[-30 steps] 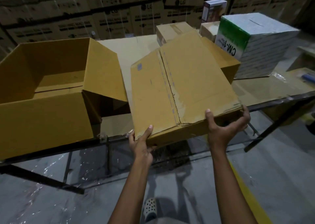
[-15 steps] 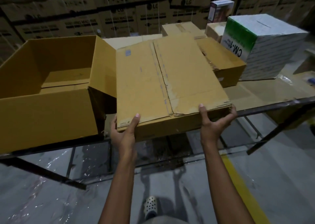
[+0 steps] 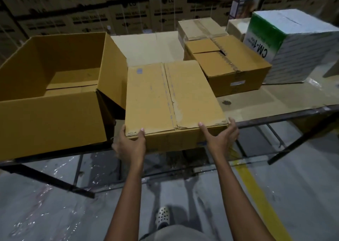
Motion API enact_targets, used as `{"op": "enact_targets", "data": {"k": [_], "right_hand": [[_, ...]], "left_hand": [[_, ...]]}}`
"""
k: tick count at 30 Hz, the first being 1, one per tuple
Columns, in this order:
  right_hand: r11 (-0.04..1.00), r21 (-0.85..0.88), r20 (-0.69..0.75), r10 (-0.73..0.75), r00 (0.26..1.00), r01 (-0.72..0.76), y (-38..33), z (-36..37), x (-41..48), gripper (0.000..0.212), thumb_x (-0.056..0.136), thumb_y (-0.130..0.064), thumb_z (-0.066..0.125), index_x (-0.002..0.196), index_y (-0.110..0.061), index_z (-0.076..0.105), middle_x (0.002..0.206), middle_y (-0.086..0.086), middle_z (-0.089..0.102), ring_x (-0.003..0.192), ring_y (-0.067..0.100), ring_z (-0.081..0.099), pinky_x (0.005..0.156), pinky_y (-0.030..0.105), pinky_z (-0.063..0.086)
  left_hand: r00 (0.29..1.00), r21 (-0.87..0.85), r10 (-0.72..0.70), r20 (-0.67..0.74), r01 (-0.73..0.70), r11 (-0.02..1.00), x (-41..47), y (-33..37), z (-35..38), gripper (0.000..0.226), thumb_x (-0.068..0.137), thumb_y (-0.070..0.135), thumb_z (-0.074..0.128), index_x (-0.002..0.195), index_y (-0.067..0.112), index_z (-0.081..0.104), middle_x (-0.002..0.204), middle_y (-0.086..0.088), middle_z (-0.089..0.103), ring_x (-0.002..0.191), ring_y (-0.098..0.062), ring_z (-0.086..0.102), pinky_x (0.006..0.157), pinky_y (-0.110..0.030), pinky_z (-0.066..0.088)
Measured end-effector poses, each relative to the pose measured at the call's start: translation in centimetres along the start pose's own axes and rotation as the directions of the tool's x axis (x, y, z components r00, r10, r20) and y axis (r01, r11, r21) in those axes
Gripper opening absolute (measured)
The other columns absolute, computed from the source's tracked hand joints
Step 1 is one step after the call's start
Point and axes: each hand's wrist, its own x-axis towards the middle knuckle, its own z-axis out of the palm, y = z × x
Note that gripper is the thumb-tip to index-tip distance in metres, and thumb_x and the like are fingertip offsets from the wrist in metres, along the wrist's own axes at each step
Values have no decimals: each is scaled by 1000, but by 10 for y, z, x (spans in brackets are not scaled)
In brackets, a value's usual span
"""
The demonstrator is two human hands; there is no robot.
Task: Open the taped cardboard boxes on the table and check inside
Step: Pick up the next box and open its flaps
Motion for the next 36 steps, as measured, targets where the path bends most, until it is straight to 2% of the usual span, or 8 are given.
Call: {"op": "enact_targets", "data": {"k": [5,11,18,21,24,29,32,36], "right_hand": [[848,-294,164,-409,897,441,-27,3,12,83,65,-71,82,136,-38,55,158,6,31,149,29,24,115,66,15],[708,-324,282,-561,778,628,-33,13,12,35,67,-63,84,95,-42,77,142,-7,55,138,23,37,109,66,23],[571,-322,49,-786,616,755,-36,12,22,15,85,-45,81,85,-30,79,96,-9,73,98,21,63,93,46,32],[626,-259,-51,-769,637,735,-47,4,32,20,91,-36,73,92,-17,79,85,0,74,79,21,63,76,38,47],[817,40,-236,-552,800,576,-71,-15,42,23,99,-33,63,109,-15,72,86,0,76,68,18,71,56,37,58],[850,483,-260,-89,962,209,-71,-35,69,71,99,-29,66,153,-25,20,144,3,60,85,10,75,67,37,64],[947,321,-87,37,996,-7,-37,-34,73,97,92,-23,73,160,-31,4,164,9,32,123,22,61,99,47,57],[999,-13,149,-29,988,31,-4,-19,50,69,101,-25,65,159,-15,30,164,11,28,149,29,32,119,47,35]], "left_hand": [[848,352,509,144,-525,775,-12,18,20,60,61,71,82,110,38,72,146,-5,51,145,-33,30,114,-61,21],[662,310,695,281,-748,588,2,30,27,34,60,64,83,79,37,77,133,2,62,137,-32,40,105,-52,26],[340,271,866,366,-929,251,7,35,29,21,85,49,75,81,29,80,93,8,73,102,-24,58,87,-42,37],[354,272,856,376,-926,263,10,35,31,22,87,48,74,85,27,81,88,8,73,94,-22,58,82,-39,39],[276,264,904,326,-945,193,7,33,36,21,90,40,73,84,21,80,83,2,73,84,-23,60,76,-38,42],[211,240,965,156,-956,170,8,39,31,21,94,35,74,84,16,77,81,-2,72,73,-23,62,61,-36,46],[168,234,982,82,-961,145,10,47,25,19,94,30,75,84,14,76,81,-5,72,68,-23,64,53,-35,47],[169,233,985,-32,-957,171,17,53,13,13,95,21,74,101,9,76,87,-11,73,70,-22,68,52,-36,55]]}}
